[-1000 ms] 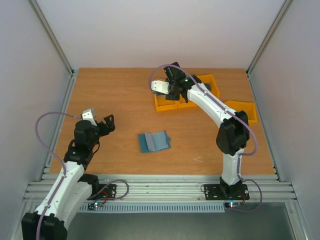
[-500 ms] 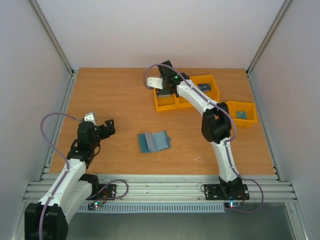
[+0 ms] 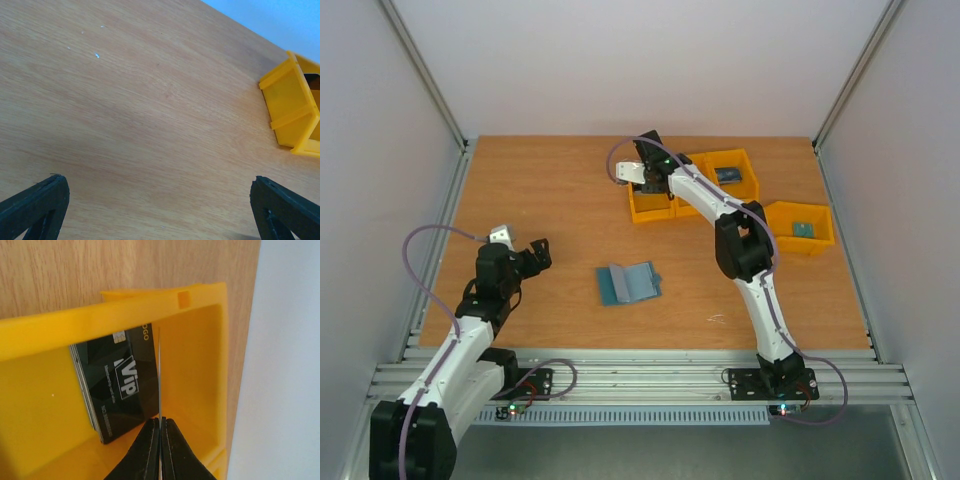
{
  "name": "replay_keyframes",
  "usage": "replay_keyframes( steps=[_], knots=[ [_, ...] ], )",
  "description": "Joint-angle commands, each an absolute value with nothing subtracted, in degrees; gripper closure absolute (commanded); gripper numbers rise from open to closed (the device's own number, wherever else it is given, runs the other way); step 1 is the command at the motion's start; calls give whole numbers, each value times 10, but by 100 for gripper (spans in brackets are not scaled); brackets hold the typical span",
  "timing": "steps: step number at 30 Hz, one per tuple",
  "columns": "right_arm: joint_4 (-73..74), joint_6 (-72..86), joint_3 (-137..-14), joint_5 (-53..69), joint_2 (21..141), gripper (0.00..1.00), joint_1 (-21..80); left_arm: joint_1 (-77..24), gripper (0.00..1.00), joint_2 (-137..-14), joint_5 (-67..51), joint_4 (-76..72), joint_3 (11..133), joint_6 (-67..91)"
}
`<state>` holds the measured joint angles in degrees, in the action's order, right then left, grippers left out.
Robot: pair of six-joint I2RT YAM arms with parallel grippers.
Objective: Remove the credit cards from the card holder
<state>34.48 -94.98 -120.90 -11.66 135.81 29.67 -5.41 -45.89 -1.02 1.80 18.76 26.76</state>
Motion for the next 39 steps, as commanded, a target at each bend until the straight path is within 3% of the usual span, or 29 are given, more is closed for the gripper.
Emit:
replay_keyframes(
  steps=[1, 14, 25, 32, 39],
  knots=[
    [298, -961, -1219, -146, 1380, 99, 295, -50, 1, -463, -2, -22, 181, 268],
    [267, -967, -1199, -156, 1411, 98, 299, -50, 1, -469, 12, -22, 180, 272],
    [278, -968, -1192, -145, 1397, 71, 299, -50, 1, -469, 13, -23, 178, 274],
    [294, -955, -1197, -134, 1385, 41, 299, -50, 1, -469, 10, -24, 178, 273],
    [308, -924, -1223, -139, 1365, 32, 300, -50, 1, -467, 2, -26, 181, 266]
  ],
)
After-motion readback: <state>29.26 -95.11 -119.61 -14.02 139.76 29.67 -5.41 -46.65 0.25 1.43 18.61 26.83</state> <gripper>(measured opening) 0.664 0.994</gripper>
